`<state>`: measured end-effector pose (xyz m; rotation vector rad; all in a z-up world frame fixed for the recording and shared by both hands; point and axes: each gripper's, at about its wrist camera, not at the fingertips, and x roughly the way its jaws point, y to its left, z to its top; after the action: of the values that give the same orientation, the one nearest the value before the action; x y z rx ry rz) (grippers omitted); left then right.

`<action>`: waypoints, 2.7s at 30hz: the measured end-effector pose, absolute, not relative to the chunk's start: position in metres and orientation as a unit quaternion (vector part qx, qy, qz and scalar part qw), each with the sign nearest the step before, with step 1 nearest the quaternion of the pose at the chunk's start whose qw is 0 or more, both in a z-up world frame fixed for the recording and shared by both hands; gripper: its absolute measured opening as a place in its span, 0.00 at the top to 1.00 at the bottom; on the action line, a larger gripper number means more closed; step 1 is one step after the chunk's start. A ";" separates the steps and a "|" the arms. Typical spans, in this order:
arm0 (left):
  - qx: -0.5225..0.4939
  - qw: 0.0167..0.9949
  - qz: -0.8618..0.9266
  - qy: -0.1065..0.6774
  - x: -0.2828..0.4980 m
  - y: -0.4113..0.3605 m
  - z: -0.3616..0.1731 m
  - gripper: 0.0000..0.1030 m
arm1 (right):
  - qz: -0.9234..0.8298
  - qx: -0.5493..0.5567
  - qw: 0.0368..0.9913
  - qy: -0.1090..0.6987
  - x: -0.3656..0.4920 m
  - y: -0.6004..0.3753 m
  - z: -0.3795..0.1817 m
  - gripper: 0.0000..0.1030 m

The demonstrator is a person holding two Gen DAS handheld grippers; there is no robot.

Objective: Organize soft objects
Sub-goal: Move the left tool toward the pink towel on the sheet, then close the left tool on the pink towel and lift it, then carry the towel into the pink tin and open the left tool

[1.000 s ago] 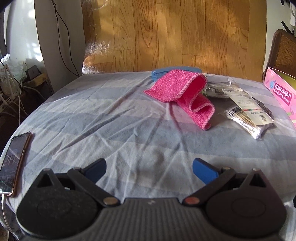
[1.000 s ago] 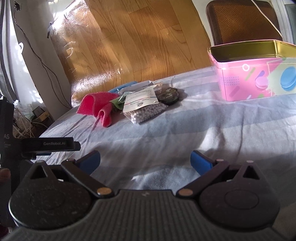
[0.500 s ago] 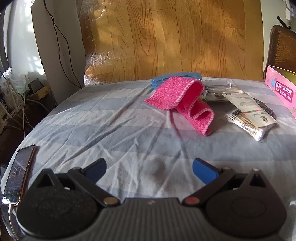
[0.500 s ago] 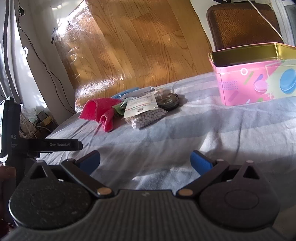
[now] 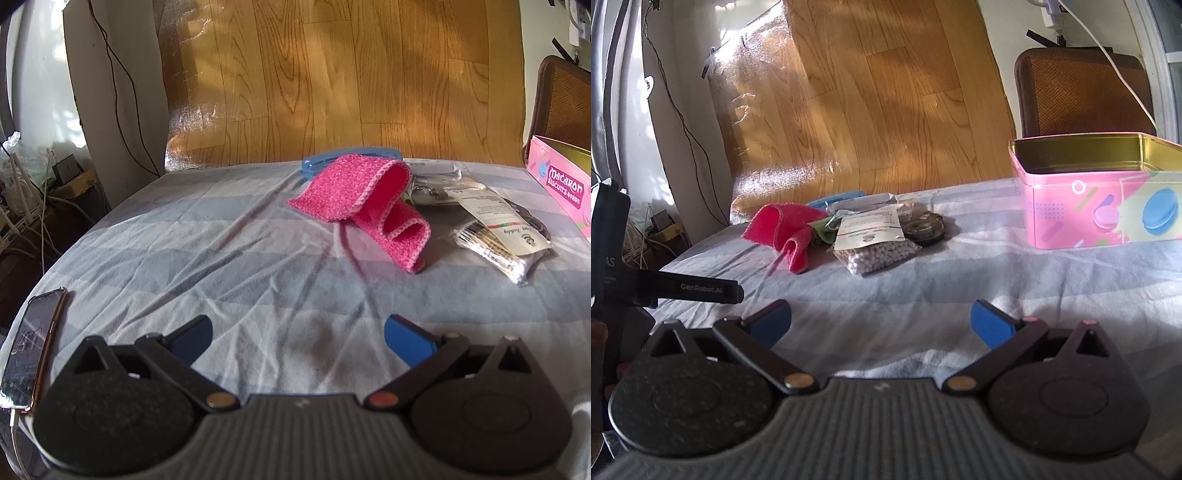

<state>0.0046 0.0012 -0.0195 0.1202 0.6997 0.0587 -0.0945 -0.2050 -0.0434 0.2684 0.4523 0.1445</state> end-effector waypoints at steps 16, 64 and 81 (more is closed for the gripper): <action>0.011 0.967 -0.017 0.256 0.017 0.048 0.006 0.01 | 0.136 0.004 0.961 0.242 -0.045 -0.153 -0.027 0.55; -0.030 0.912 -0.207 0.352 0.052 0.003 0.030 0.90 | 0.276 -0.004 0.937 0.213 -0.012 -0.124 -0.020 0.73; 0.075 0.888 -0.376 0.254 0.073 -0.317 0.045 0.85 | -0.044 -0.021 0.986 0.158 -0.004 -0.359 -0.010 0.72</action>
<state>0.0730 -0.3165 0.0454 0.1567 0.5286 -0.7811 -0.0041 -0.3591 -0.0103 -0.0417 0.3181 -0.0881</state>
